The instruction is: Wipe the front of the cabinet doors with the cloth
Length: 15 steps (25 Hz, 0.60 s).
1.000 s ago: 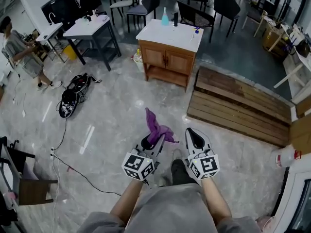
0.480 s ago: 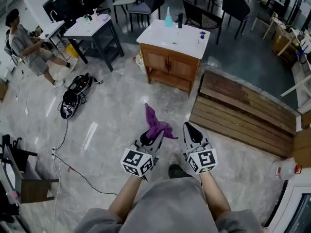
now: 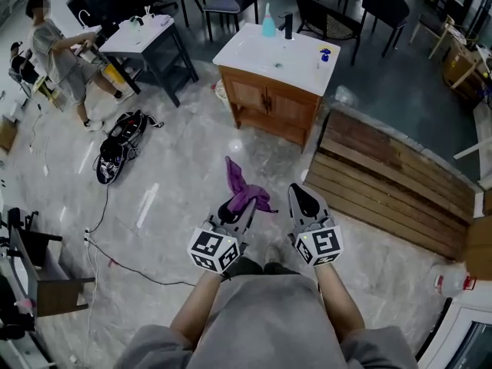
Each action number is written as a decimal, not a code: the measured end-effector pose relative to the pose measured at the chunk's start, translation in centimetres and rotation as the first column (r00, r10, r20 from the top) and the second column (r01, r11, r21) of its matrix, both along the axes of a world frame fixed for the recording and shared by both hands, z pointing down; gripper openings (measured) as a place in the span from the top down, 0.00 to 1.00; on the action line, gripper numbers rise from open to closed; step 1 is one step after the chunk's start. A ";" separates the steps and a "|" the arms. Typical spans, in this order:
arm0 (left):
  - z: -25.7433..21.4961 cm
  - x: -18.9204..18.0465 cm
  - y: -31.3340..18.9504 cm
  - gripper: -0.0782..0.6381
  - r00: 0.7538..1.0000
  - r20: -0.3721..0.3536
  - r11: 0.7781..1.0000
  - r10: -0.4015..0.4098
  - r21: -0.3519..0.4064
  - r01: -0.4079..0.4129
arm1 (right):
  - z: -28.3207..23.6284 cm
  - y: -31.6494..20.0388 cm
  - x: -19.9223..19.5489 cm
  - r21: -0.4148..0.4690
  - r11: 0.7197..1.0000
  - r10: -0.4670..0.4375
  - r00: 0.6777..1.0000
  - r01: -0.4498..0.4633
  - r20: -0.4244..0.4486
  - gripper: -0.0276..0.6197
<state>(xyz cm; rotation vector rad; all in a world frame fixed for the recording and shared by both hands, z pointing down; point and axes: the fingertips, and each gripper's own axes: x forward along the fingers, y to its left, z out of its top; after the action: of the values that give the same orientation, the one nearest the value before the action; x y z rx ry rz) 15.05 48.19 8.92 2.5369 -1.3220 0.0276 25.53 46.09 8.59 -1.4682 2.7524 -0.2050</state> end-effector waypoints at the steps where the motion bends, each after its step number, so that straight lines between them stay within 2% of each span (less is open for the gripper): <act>1: 0.2 0.2 -0.6 0.75 1.000 0.001 1.000 0.000 -0.007 0.000 | 0.2 -0.6 0.1 -0.006 1.000 -0.001 1.000 0.001 0.003 0.94; 7: 1.2 1.0 -4.8 0.75 1.000 0.011 1.000 0.006 -0.028 -0.006 | 1.5 -4.6 0.7 -0.040 0.999 -0.002 1.000 0.002 0.006 0.94; 15: 3.0 -1.1 -12.1 0.74 1.000 0.006 0.999 -0.010 -0.053 0.010 | 3.7 -11.5 -0.7 -0.082 0.997 0.007 1.000 -0.007 -0.001 0.94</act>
<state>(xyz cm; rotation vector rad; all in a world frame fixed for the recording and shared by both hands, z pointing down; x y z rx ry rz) 13.92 36.12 11.94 2.4875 -1.3182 0.0676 24.87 34.55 12.29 -1.4966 2.7707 -0.3205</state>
